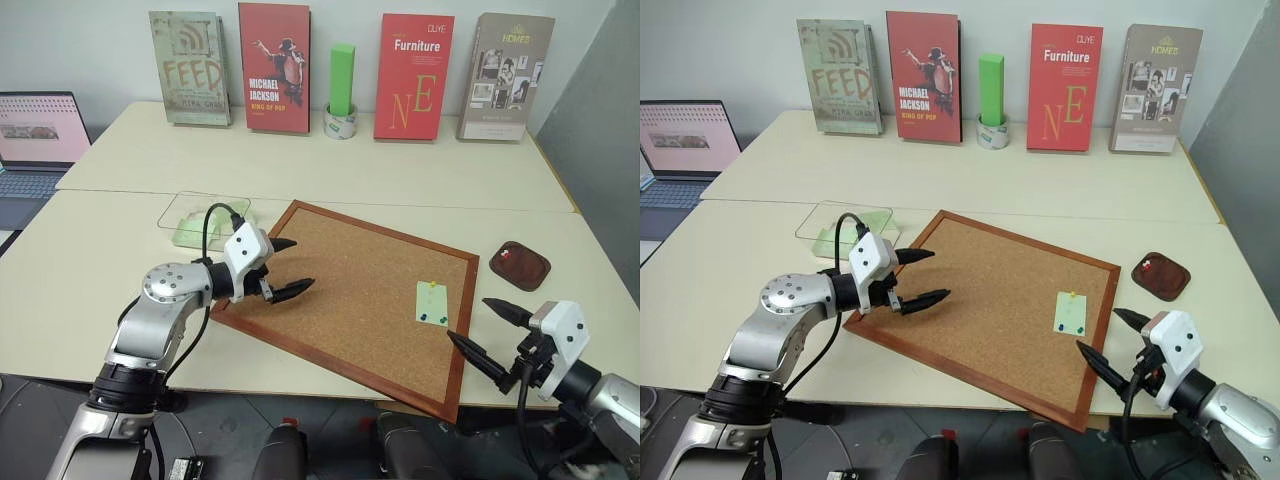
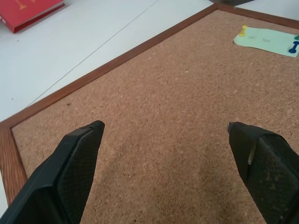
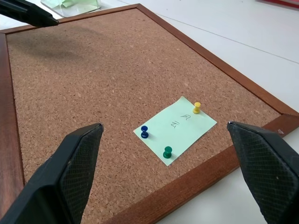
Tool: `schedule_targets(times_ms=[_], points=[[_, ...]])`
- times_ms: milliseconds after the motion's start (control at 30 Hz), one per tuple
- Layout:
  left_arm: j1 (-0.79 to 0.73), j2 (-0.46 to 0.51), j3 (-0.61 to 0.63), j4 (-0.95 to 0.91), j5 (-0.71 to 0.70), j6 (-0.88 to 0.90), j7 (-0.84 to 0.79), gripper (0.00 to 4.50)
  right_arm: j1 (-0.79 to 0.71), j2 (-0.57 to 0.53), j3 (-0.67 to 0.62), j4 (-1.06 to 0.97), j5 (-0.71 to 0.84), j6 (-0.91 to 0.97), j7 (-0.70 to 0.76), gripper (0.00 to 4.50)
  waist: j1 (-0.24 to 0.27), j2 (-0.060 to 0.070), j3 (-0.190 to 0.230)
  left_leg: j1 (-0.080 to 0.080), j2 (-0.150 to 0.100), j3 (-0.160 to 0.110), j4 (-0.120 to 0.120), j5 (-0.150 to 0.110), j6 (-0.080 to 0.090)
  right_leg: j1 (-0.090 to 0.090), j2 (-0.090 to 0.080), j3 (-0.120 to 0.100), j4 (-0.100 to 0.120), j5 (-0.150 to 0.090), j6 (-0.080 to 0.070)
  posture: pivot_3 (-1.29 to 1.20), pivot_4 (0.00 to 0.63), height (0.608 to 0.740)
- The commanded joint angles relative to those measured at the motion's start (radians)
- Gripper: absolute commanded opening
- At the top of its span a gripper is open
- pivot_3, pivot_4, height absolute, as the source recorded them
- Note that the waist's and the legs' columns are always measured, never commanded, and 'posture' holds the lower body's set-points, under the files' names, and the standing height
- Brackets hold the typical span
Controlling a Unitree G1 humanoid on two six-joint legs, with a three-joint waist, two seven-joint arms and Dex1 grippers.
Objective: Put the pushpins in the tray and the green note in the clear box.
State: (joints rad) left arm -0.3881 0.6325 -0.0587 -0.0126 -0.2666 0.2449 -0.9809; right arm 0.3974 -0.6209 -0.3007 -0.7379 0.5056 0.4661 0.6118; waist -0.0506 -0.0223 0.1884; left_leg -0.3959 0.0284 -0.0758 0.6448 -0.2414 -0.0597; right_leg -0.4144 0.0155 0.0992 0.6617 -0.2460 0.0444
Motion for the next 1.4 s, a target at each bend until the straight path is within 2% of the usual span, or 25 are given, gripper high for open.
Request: schedule_targets(times_ms=[33, 433, 633, 833, 967, 1133, 1233, 1400], points=[[-0.009, 0.004, 0.036, 0.003, -0.033, -0.044, -0.035, 4.49, -0.018, -0.011, -0.014, -0.018, 0.015, -0.001, 0.007, 4.5, -0.001, 0.0, 0.0, 0.0, 0.0, 0.0, 0.0, 0.0, 0.0, 0.0, 0.0, 0.0, 0.0, 0.0, 0.0, 0.0, 0.15, 0.74], [-0.045, -0.017, 0.031, 0.041, -0.035, -0.068, -0.035, 4.49, -0.037, -0.007, 0.018, -0.028, 0.011, 0.02, -0.003, 4.5, 0.0, 0.0, 0.0, 0.0, 0.0, 0.0, 0.0, 0.0, 0.0, 0.0, 0.0, 0.0, 0.0, 0.0, 0.0, 0.0, 0.15, 0.74], [-0.087, -0.032, -0.007, 0.017, -0.039, 0.02, -0.04, 4.49, -0.066, 0.013, 0.046, -0.06, 0.01, 0.054, -0.054, 4.5, 0.0, 0.0, 0.0, 0.0, 0.0, 0.0, 0.0, 0.0, 0.0, 0.0, 0.0, 0.0, 0.0, 0.0, 0.0, 0.0, 0.15, 0.74], [-0.11, -0.056, -0.025, 0.013, -0.044, 0.03, -0.047, 4.49, -0.062, 0.015, 0.042, -0.076, 0.005, 0.071, -0.072, 4.5, 0.0, 0.0, 0.0, 0.0, 0.0, 0.0, 0.0, 0.0, 0.0, 0.0, 0.0, 0.0, 0.0, 0.0, 0.0, 0.0, 0.15, 0.74], [-0.133, -0.081, -0.062, 0.029, -0.048, 0.037, -0.089, 3.89, -0.045, 0.034, 0.019, -0.127, 0.031, 0.096, -0.11, 4.5, 0.0, 0.0, 0.0, -0.001, 0.0, 0.0, 0.0, 0.0, 0.0, 0.0, 0.0, 0.0, 0.0, 0.0, 0.0, 0.0, 0.15, 0.74], [-0.154, -0.113, -0.121, 0.061, -0.02, 0.013, -0.132, 2.92, -0.062, 0.037, -0.002, -0.138, 0.065, 0.14, -0.144, 4.5, 0.0, 0.0, 0.0, -0.001, 0.0, 0.0, 0.0, 0.0, 0.0, 0.0, 0.0, 0.0, 0.0, 0.0, 0.0, 0.0, 0.15, 0.74], [-0.156, -0.13, -0.148, 0.078, 0.002, -0.008, -0.141, 2.4, -0.093, 0.038, -0.004, -0.134, 0.093, 0.178, -0.167, 4.5, 0.0, 0.0, 0.0, 0.0, 0.0, 0.0, 0.0, 0.0, 0.0, 0.0, 0.0, 0.0, 0.0, 0.0, 0.0, 0.0, 0.15, 0.74], [-0.146, -0.161, -0.188, 0.084, 0.02, -0.012, -0.146, 1.27, -0.201, 0.023, 0.016, -0.072, 0.1, 0.276, -0.222, 4.5, -0.003, 0.0, 0.0, 0.0, 0.0, 0.0, 0.0, 0.0, 0.0, 0.0, 0.0, 0.0, 0.0, 0.0, 0.0, 0.0, 0.15, 0.74]])
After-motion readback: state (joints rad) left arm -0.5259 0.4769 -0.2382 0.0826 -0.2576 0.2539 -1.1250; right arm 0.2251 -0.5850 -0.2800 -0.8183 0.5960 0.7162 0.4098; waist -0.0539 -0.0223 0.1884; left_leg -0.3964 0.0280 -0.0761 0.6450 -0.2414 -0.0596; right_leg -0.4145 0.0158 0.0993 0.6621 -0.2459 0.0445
